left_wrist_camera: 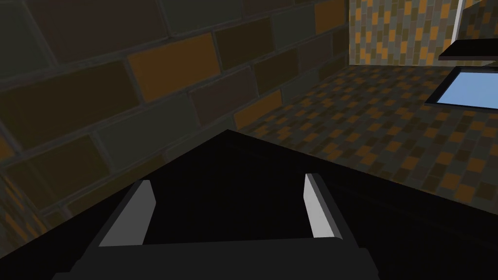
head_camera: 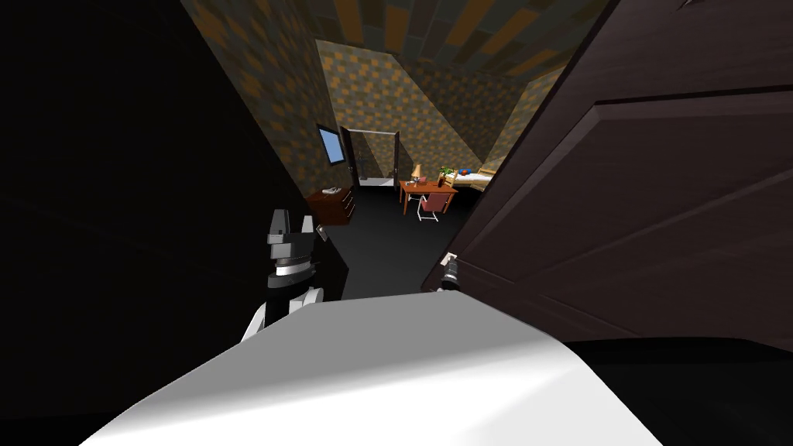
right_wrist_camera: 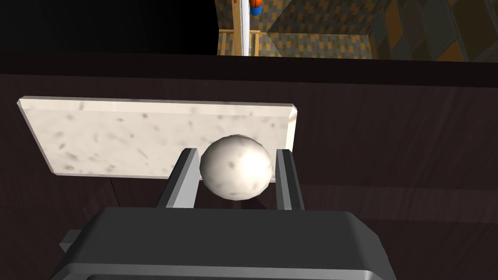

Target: Push the door open

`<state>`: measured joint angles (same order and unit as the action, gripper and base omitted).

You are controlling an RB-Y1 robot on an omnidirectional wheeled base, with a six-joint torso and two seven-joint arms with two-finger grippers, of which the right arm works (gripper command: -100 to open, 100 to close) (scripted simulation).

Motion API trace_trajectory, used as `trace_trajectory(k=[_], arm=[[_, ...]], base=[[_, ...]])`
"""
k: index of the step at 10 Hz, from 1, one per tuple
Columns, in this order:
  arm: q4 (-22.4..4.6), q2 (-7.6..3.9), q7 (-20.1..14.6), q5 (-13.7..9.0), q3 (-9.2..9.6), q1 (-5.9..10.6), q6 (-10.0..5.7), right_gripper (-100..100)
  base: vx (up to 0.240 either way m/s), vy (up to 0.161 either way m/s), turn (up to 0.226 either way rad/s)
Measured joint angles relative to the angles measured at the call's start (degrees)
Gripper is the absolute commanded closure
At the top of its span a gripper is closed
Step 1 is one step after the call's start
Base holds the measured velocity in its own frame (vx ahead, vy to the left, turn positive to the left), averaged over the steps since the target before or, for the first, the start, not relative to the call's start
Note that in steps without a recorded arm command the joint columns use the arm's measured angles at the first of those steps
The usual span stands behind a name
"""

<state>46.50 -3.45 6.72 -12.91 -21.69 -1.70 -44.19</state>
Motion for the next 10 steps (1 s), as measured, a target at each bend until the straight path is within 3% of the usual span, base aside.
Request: trace_trajectory(k=[3, 7, 10], arm=[[0.9, -0.09, 0.5, -1.2, -1.90, -0.44, 1.11, 100], [1.0, 0.36, 1.2, -2.8, -4.61, -0.61, 0.84, 100], [0.5, 0.01, 1.5, -3.4, -5.57, -0.65, 0.88, 100]], base=[[0.215, -0.027, -0.051], [0.181, -0.013, -0.054], [0.162, -0.033, -0.029]])
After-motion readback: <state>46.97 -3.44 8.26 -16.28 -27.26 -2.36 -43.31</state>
